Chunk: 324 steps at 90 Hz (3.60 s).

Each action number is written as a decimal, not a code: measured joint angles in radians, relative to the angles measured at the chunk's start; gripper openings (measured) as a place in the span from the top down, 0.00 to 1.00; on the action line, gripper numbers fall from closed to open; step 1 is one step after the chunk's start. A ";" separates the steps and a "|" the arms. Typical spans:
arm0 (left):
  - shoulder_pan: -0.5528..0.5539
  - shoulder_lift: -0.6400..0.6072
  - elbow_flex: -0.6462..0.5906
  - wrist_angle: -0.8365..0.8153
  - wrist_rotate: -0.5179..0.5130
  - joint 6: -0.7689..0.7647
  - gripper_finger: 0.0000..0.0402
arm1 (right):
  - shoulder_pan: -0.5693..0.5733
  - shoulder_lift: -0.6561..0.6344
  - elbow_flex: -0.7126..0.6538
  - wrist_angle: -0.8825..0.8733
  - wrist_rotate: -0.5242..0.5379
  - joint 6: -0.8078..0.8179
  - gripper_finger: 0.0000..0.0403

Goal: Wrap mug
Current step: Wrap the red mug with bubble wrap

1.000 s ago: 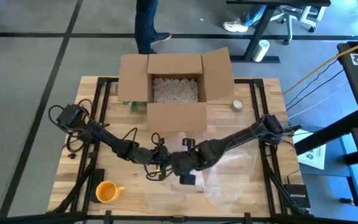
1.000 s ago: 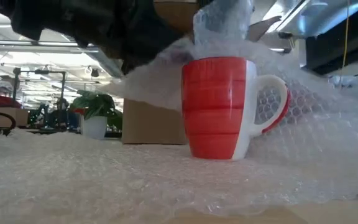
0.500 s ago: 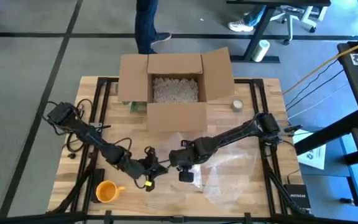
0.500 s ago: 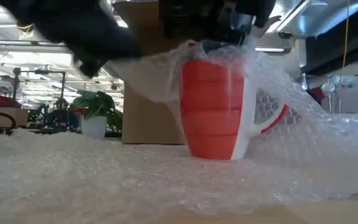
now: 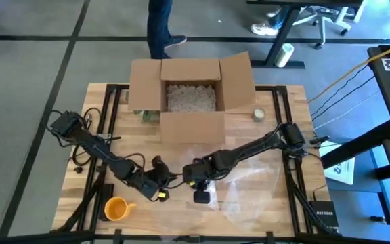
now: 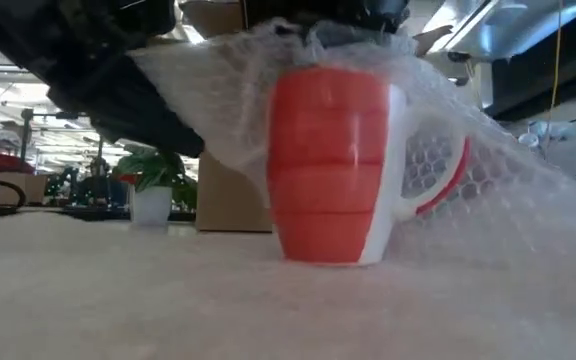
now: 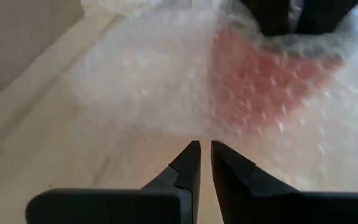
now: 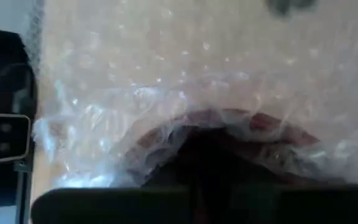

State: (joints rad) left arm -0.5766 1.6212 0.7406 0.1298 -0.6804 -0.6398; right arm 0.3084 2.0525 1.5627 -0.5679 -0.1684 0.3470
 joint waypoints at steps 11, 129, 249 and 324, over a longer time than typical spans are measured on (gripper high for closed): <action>0.011 0.046 0.000 0.092 0.001 0.045 0.95 | 0.000 0.000 0.016 -0.009 0.007 0.000 1.00; 0.003 0.047 0.000 0.540 0.123 0.299 0.95 | 0.115 0.009 0.338 -0.393 0.447 -0.009 1.00; -0.077 0.130 0.000 0.095 -0.025 -0.061 0.95 | 0.069 0.114 0.190 -0.220 0.073 0.011 1.00; -0.057 0.136 0.000 0.315 -0.074 0.093 0.95 | 0.079 0.112 0.193 -0.292 0.349 0.140 1.00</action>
State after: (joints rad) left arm -0.6335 1.7573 0.7406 0.4446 -0.7540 -0.5472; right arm 0.3876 2.1647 1.7561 -0.8603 0.1808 0.4870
